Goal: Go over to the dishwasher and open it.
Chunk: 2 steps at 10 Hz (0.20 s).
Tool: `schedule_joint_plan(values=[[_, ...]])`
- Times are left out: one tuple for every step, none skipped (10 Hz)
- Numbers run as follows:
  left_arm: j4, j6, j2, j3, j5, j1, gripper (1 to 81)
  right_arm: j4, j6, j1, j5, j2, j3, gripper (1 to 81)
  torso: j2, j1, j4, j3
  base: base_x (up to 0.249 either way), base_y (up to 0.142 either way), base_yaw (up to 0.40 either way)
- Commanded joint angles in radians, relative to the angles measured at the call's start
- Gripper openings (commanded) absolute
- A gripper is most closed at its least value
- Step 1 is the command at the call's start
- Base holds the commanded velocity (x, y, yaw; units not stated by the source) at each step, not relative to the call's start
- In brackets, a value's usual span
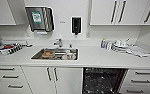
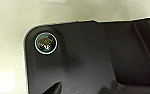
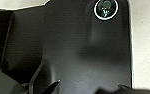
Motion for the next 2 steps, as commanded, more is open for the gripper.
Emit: schedule_joint_plan(values=[[-0.009, 0.001, 0.016, -0.034, 0.054, -0.034, 81.1, -0.014, -0.003, 0.035, -0.05, -0.005, -0.002, 81.1, 0.0, 0.0, 0.0, 0.0, 0.0, 0.0, 0.0], [-0.009, 0.0, 0.017, -0.034, 0.054, -0.034, 81.1, -0.013, -0.003, 0.033, -0.05, -0.002, -0.002, 81.1, 0.0, 0.0, 0.0, 0.0, 0.0, 0.0, 0.0]])
